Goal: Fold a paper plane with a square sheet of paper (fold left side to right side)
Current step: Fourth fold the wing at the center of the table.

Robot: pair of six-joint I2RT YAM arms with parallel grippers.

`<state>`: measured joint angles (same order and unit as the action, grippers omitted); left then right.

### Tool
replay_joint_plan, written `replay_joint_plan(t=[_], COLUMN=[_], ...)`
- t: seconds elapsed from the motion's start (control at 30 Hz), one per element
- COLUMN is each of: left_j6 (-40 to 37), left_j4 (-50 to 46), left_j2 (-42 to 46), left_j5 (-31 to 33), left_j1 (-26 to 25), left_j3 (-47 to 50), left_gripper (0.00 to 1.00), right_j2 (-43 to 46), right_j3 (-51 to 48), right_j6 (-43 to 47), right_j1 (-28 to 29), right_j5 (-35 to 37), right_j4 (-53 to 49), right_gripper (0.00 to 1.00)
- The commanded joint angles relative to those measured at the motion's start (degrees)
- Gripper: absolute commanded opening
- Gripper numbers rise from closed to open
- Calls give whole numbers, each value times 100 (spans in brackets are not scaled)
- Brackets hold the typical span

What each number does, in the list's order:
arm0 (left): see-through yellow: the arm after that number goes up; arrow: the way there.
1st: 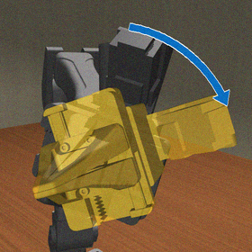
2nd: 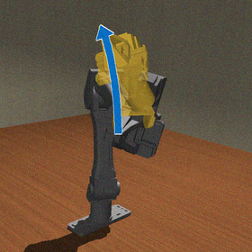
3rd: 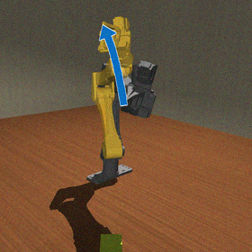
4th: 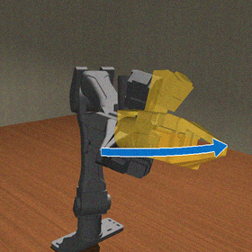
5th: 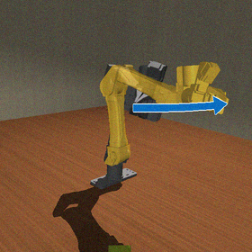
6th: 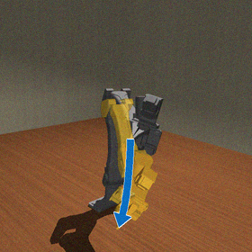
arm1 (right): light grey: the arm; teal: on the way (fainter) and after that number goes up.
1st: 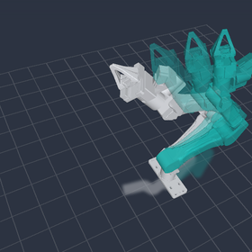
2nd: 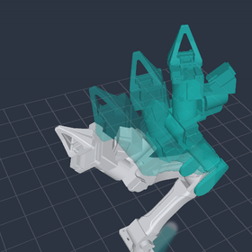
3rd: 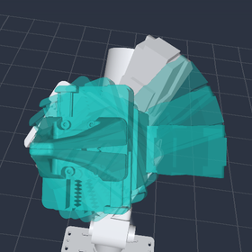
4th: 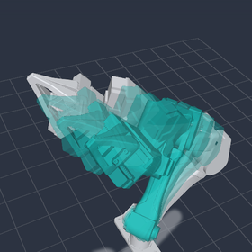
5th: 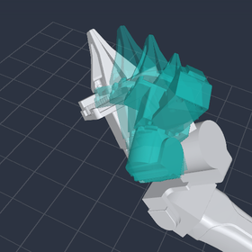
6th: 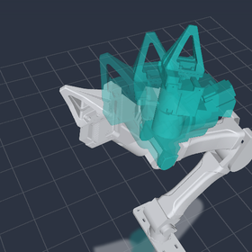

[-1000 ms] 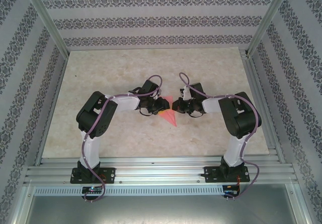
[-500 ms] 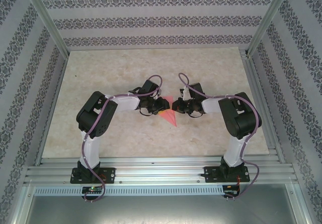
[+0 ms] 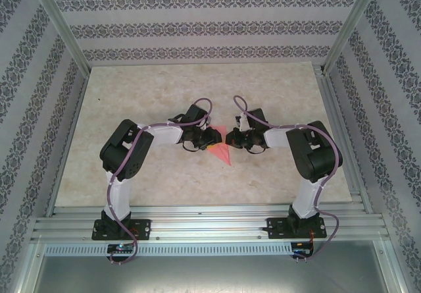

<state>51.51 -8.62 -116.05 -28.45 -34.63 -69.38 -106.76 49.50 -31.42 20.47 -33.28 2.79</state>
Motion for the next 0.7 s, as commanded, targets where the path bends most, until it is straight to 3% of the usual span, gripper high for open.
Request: replay_joint_plan(t=[0.0,0.67], left_j6=[-97,-100], left_j4=[-154,-157], left_j2=[-269,-279], left_j5=[150,136], left_j1=[-50,-44], left_j3=[10,-14], left_gripper=[38,38], right_j2=[71,-31], right_j3=[90,223], right_j6=[93,100], right_j1=[-96,-30], right_j5=[203,152], right_j4=[-114,-245], right_gripper=[3,3])
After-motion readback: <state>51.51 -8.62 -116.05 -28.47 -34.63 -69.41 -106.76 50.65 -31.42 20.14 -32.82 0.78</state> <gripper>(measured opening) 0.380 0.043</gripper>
